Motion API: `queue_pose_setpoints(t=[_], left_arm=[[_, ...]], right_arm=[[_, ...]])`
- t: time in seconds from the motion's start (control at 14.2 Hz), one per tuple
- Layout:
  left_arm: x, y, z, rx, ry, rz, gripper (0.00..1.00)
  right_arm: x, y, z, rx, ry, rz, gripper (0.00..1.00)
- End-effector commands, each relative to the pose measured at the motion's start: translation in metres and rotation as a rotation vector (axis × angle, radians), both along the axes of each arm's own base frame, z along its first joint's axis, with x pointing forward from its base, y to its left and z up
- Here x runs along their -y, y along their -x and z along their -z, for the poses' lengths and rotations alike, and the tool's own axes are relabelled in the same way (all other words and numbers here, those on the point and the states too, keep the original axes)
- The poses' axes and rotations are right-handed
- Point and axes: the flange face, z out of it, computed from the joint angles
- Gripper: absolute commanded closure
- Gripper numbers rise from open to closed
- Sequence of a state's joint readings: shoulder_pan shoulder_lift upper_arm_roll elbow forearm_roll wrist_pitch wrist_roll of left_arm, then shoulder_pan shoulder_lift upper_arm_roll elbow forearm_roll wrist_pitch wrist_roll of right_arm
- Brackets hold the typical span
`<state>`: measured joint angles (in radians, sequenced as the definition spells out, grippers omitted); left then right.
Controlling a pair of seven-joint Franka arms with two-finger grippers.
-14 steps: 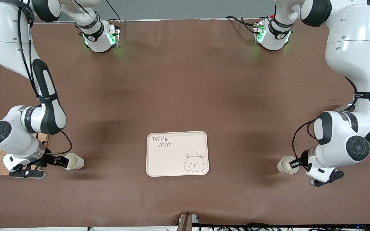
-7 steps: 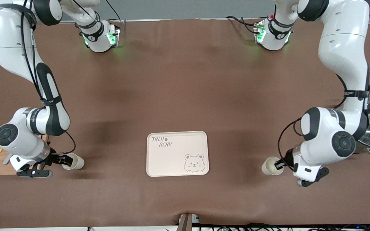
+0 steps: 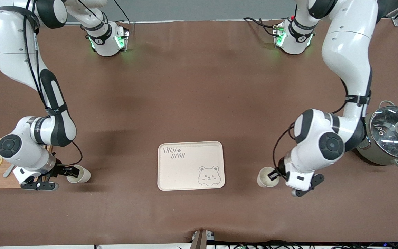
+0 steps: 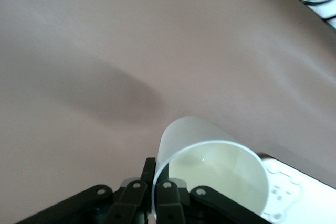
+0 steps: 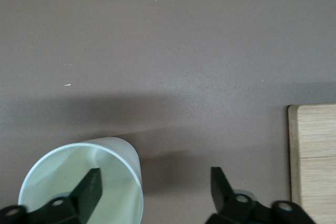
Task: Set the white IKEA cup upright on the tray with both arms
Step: 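Carry the cup toward the tray while the right gripper grasps its cup, then lower the left cup onto the tray while the right gripper carries its cup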
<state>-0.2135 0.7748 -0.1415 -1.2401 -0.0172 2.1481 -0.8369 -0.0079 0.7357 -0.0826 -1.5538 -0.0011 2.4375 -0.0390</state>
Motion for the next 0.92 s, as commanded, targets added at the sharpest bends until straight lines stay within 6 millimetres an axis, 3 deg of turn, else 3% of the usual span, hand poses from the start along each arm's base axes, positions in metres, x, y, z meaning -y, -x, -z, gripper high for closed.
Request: queue_pose_setpoints(t=[0.0,0.07,0.42,0.49,0.56,0.63,0.85], left_arm=[[0.031,0.008,-0.012,0.035,0.024,-0.027,1.0],[0.043,0.011,-0.013,0.047,0.033,-0.036,1.0],[0.111,0.034,-0.01,0.08,0.073,-0.063,1.0],[0.124,0.04,-0.01,0.084,0.08,-0.063,1.0],[0.135,0.046,-0.005,0.079,0.082,-0.062,1.0],[0.147,0.053,0.001,0.07,0.082,-0.058,1.0],[0.17,0.068,0.026,0.034,0.072,-0.054,1.0]], right_arm=[[-0.002,-0.002,-0.006,0.012,-0.009,-0.009,0.35],[-0.002,-0.002,-0.007,0.013,-0.009,-0.007,0.37],[-0.015,-0.006,-0.015,0.029,-0.014,-0.014,0.8],[-0.017,-0.007,-0.016,0.033,-0.015,-0.012,0.83],[-0.017,-0.007,-0.016,0.033,-0.014,-0.012,0.95],[-0.02,-0.008,-0.017,0.036,-0.016,-0.018,1.0],[-0.026,-0.008,-0.017,0.034,-0.02,-0.025,1.0]])
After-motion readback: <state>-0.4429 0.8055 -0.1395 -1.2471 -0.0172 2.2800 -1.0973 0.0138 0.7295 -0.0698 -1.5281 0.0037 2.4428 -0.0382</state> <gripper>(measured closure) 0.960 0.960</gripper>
